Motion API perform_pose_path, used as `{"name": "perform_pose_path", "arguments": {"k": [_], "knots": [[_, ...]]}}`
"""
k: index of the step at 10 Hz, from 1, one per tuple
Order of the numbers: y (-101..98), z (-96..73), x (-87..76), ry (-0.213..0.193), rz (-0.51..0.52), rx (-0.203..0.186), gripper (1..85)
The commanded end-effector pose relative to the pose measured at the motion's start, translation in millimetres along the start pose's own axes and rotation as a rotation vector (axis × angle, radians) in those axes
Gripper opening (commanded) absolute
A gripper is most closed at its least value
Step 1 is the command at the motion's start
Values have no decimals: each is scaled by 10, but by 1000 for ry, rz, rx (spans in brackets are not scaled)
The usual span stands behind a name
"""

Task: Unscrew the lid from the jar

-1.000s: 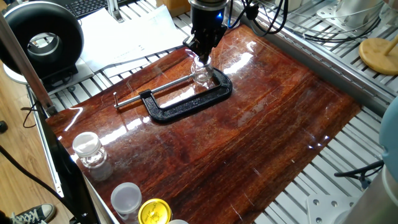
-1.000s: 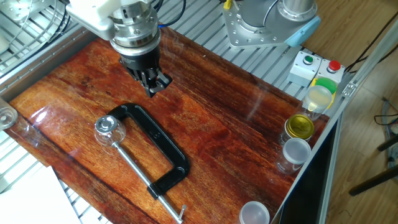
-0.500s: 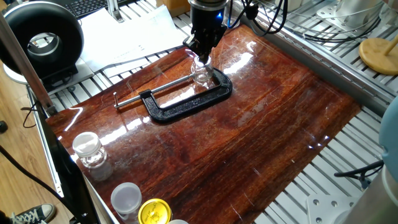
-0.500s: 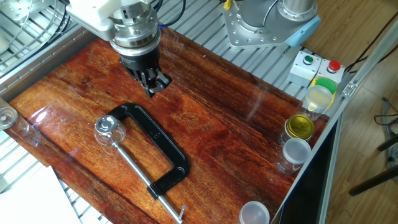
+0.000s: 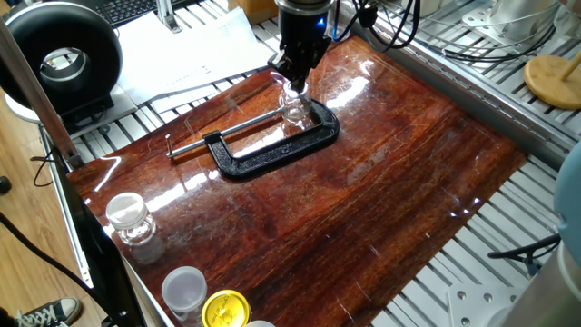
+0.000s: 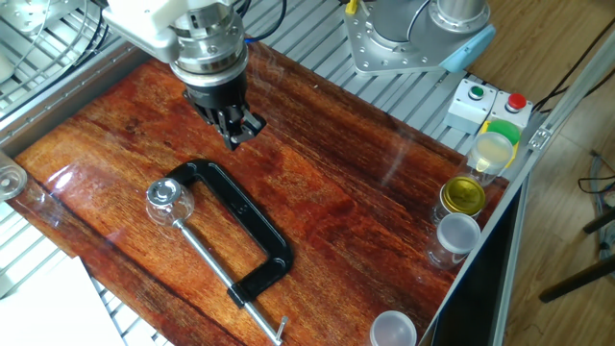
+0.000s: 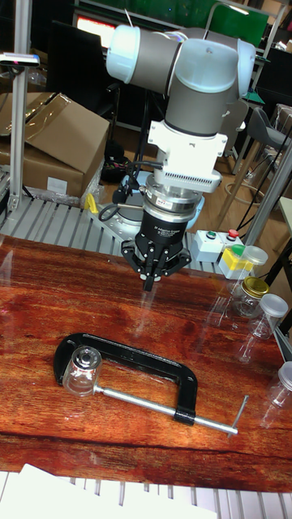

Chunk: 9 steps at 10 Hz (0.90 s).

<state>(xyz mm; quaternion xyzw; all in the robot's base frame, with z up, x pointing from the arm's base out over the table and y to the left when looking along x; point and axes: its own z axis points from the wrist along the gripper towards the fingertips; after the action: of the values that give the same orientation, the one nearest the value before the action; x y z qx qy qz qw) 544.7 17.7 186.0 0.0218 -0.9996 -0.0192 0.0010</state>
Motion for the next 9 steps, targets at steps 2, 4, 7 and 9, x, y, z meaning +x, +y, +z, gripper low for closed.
{"name": "perform_pose_path", "arguments": {"k": [2,4,7,9], "knots": [[23,-11,-4,-3,0,-12,10],[18,-8,-13,-6,-5,-10,10],[23,16,-36,-13,4,-13,10],[24,19,-46,-15,6,-11,10]]}}
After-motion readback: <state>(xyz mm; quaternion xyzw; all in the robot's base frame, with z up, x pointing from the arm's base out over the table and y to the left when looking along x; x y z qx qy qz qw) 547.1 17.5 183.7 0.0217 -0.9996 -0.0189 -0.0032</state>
